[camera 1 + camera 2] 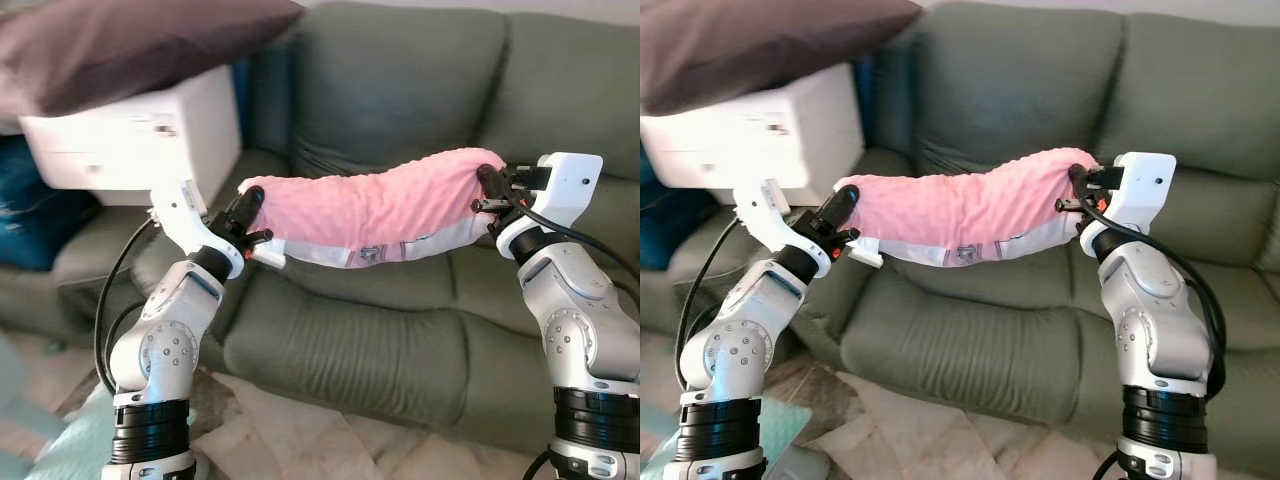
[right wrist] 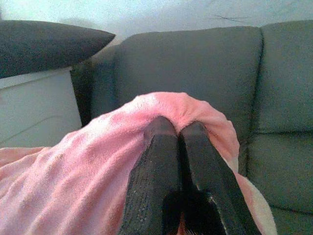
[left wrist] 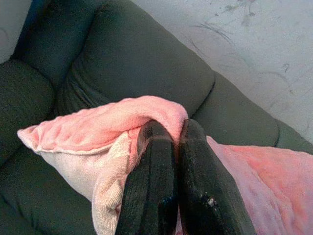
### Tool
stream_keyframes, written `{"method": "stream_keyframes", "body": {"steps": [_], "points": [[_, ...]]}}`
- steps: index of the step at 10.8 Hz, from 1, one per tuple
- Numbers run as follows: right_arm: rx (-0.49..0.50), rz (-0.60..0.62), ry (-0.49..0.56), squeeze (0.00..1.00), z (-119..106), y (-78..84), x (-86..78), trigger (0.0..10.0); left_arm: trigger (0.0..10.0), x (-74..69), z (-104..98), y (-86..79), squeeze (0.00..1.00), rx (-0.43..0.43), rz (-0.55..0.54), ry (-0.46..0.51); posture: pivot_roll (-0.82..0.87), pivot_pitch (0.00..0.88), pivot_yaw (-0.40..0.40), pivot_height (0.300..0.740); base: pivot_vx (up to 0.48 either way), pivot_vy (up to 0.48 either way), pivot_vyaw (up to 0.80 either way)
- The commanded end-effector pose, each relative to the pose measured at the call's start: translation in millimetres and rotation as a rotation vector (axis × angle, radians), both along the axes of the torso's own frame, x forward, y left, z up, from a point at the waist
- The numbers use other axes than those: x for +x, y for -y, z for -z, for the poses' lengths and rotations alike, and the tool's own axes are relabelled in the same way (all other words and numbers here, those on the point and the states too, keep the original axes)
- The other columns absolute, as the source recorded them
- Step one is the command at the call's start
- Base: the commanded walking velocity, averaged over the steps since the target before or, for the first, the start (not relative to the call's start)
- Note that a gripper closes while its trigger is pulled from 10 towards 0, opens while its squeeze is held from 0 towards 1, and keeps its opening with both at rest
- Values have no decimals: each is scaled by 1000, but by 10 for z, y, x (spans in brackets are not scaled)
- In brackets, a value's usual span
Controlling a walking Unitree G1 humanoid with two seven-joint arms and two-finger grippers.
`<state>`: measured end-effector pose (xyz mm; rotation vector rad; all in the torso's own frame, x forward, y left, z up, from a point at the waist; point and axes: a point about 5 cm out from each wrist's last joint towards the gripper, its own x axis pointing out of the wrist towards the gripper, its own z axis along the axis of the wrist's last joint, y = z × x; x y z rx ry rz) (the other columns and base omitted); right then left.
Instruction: Move the pillow to the sofa
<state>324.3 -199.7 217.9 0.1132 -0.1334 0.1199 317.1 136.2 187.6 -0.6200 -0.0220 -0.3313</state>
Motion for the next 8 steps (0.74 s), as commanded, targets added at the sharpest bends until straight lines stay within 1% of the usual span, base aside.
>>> {"method": "stream_keyframes", "body": {"steps": [1, 3, 4, 5, 7, 8], "points": [[-2, -8, 33, 0, -84, -10, -13, 431, 0, -9, -61, -8, 0, -1, 5, 30, -122, 22, 37, 740, 0, 0, -788], [-2, -10, 34, 0, -87, -10, -17, 1059, 0, -11, -60, -9, 0, -1, 4, 30, -123, 24, 35, 740, 0, 0, -788], [-9, -16, 40, 0, -97, -18, -23, 10000, 0, -13, -63, -8, 0, -1, 3, 32, -125, 27, 35, 740, 0, 0, -800], [-11, -12, 39, 0, -97, -13, -25, 10000, 0, -15, -62, -8, 0, -3, 2, 32, -126, 28, 34, 740, 0, 0, -706], [-13, -11, 34, 0, -96, -5, -26, 10000, 0, -17, -60, -3, 0, -8, 3, 31, -127, 29, 32, 740, 0, 0, 0], [-14, -11, 31, 0, -95, -4, -26, 10000, 0, -20, -54, -3, 0, -10, 3, 28, -128, 31, 31, 740, 0, 0, -469]]}}
